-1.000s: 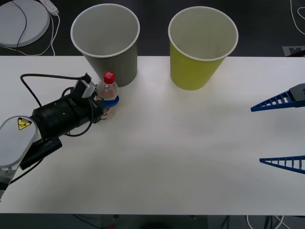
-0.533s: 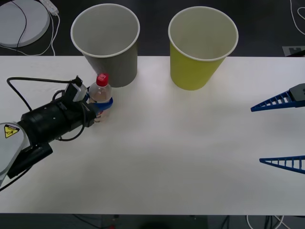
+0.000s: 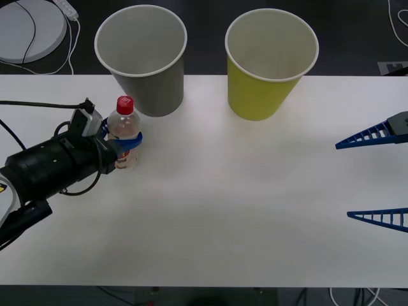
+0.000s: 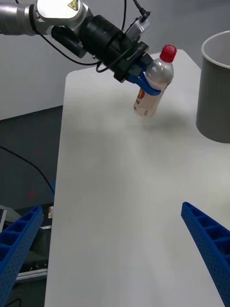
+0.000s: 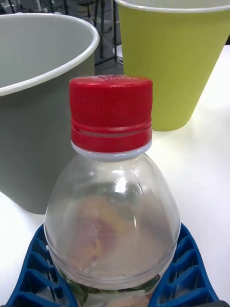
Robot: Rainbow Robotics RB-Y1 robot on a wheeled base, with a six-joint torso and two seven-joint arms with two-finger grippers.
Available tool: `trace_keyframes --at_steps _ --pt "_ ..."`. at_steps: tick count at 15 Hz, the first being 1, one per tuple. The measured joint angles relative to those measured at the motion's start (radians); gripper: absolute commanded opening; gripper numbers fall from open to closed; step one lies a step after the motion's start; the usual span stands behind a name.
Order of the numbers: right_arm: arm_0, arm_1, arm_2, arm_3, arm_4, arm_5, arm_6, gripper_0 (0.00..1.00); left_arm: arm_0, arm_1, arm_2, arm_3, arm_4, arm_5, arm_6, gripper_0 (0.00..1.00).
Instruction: Put the can into the green bin and the plastic bottle into the gray bin
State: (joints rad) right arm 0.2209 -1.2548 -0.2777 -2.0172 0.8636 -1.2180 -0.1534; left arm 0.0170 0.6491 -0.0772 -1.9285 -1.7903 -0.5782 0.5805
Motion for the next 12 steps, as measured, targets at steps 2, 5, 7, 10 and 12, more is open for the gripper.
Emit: trace_keyframes --at_steps 2,5,7,10,12 --pt "0.000 0.000 0.000 0.000 0.000 0.000 0.000 1.00 0.019 0.013 0.051 -0.051 -0.014 -0.071 0.060 0.00" --pt "0.000 0.000 0.000 0.000 0.000 0.000 0.000 1.00 0.047 0.029 0.145 -0.138 -0.031 -0.187 0.152 0.00" --pt "0.000 0.000 0.000 0.000 0.000 0.000 0.000 1.00 0.055 0.038 0.194 -0.182 -0.051 -0.252 0.208 0.00" --pt "0.000 0.000 0.000 0.000 0.000 0.000 0.000 1.00 0.057 0.054 0.265 -0.225 -0.065 -0.332 0.268 0.00" --pt "0.000 0.000 0.000 0.000 0.000 0.000 0.000 1.00 0.057 0.068 0.297 -0.227 -0.063 -0.348 0.281 0.00"
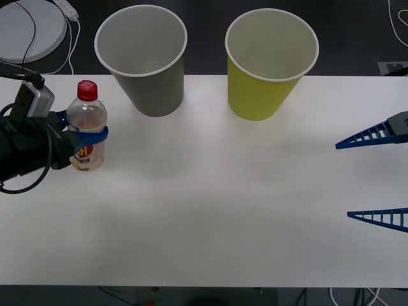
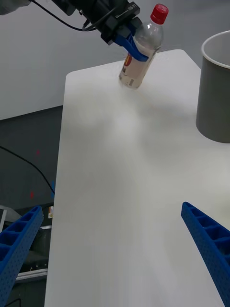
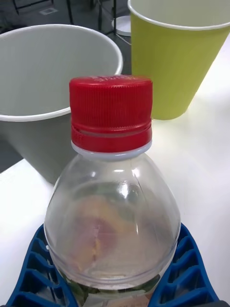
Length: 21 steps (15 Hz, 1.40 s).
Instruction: Put the can into the green bin and the plastic bottle into the gray bin
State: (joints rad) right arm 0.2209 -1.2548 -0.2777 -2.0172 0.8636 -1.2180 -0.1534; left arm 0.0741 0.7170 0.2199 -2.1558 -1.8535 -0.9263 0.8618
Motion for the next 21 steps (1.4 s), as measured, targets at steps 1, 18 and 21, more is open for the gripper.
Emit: trace_keyframes --at_steps 1,18,21 --pt "0.000 0.000 0.000 0.000 0.000 0.000 0.000 1.00 0.000 0.009 0.011 0.000 0.000 0.000 0.011 0.00" --pt "0.000 0.000 0.000 0.000 0.000 0.000 0.000 1.00 -0.116 0.152 0.172 -0.002 0.006 -0.273 0.230 0.00" --pt "0.000 0.000 0.000 0.000 0.000 0.000 0.000 1.00 -0.176 0.191 0.171 0.019 0.009 -0.348 0.250 0.00"
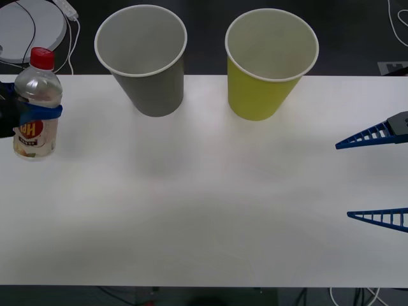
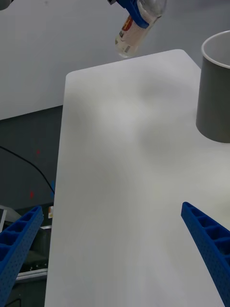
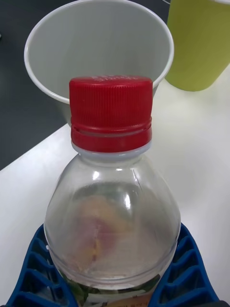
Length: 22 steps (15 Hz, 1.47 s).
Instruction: Put the can into the green bin and the plastic bottle into the gray bin
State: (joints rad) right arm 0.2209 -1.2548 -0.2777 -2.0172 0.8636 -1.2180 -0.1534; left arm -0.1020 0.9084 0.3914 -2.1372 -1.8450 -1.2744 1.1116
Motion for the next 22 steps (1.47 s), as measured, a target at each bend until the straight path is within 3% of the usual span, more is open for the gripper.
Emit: trace_keyframes --at_steps 7,13,22 --pt "0.000 0.000 0.000 0.000 0.000 0.000 0.000 1.00 -0.183 0.053 -0.040 0.158 0.076 -0.135 -0.014 0.00" --pt "0.000 0.000 0.000 0.000 0.000 0.000 0.000 1.00 -0.330 0.114 -0.155 0.298 0.112 -0.143 -0.028 0.00" --pt "0.000 0.000 0.000 0.000 0.000 0.000 0.000 1.00 -0.602 0.126 -0.317 0.476 0.081 -0.237 -0.062 0.00"
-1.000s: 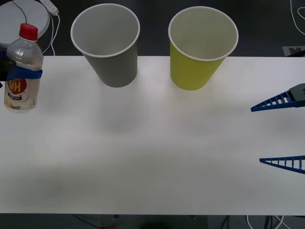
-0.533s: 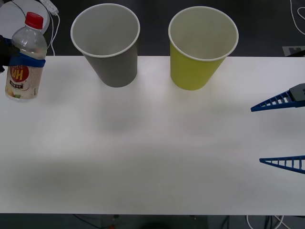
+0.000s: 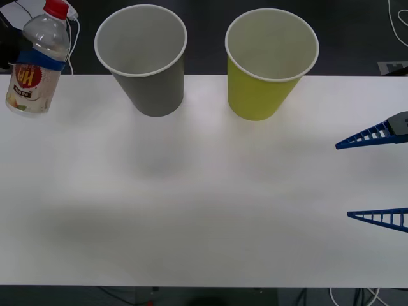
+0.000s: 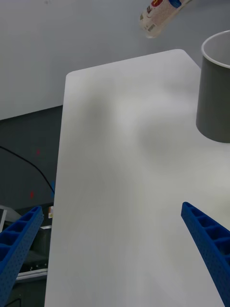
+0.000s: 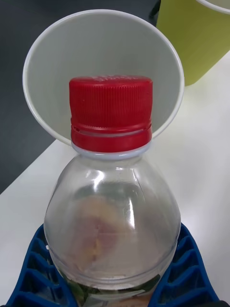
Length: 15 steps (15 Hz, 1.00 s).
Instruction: Put the can into the green bin and the plastic bottle into the gray bin
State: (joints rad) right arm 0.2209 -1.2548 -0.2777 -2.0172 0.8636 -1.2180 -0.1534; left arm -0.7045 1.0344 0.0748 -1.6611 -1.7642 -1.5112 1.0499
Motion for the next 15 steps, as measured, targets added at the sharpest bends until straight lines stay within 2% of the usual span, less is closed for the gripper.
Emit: trace_keyframes --at_steps 10,15 --pt "0.000 0.000 0.000 0.000 0.000 0.000 0.000 1.00 -0.383 0.004 -0.348 0.266 -0.019 0.000 -0.033 0.00" --pt "0.000 0.000 0.000 0.000 0.000 0.000 0.000 1.00 -0.602 -0.007 -0.564 0.417 -0.007 -0.017 -0.059 0.00"
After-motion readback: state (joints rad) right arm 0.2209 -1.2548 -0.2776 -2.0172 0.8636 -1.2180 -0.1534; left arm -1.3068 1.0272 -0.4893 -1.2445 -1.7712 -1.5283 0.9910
